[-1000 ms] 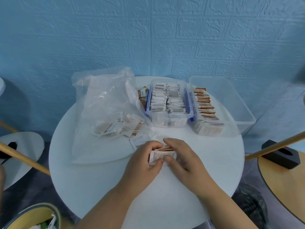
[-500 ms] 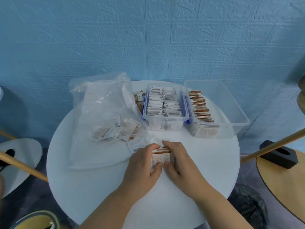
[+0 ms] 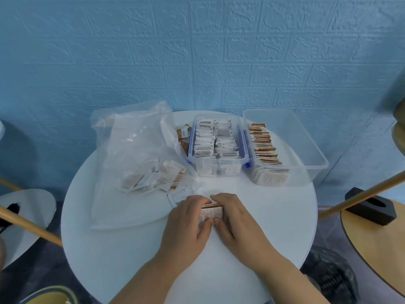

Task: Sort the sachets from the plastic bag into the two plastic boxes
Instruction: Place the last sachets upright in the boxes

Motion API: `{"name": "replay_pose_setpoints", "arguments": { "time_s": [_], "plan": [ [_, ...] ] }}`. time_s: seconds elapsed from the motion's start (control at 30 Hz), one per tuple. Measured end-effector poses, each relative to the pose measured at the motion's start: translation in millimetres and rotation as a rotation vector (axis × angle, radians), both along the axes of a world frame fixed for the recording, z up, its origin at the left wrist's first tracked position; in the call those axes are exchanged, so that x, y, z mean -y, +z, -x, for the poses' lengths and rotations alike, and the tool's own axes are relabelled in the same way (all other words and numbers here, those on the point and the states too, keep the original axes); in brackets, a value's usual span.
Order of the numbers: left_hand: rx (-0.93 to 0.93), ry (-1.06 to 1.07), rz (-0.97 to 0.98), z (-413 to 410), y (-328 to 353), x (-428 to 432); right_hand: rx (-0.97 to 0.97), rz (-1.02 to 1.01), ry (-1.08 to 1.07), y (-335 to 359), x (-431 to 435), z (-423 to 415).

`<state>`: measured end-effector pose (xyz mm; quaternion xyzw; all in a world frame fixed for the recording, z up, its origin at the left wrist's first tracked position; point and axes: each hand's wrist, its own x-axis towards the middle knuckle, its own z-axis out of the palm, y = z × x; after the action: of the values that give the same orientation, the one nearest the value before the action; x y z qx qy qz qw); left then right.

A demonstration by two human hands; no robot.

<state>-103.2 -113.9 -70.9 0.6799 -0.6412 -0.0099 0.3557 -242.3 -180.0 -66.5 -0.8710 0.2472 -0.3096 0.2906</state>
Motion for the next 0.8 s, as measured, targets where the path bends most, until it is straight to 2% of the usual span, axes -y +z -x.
{"name": "replay_pose_setpoints", "arguments": {
  "time_s": [0.1, 0.23, 0.37, 0.47, 0.67, 0.8],
  "plan": [
    [-0.041, 0.007, 0.004, -1, 2, 0, -0.010, -0.075, -0.026, 3, 2, -1],
    [-0.061, -0.009, 0.012, 1, 6, -2, 0.022, -0.273, -0.006, 9, -1, 6],
    [0.054, -0.018, -0.029, 4, 6, 1, -0.071, -0.273, 0.043, 11, -5, 8],
    [0.051, -0.029, -0.063, 1, 5, 2, -0.038, -0.284, 0.012, 15, -3, 8],
    [-0.277, -0.087, -0.069, 23, 31, 19, 0.167, -0.447, -0.125, 40, 18, 28],
    [-0.466, -0.133, -0.111, 52, 62, 48, 0.177, -0.392, -0.126, 72, 42, 55]
  ]
}}
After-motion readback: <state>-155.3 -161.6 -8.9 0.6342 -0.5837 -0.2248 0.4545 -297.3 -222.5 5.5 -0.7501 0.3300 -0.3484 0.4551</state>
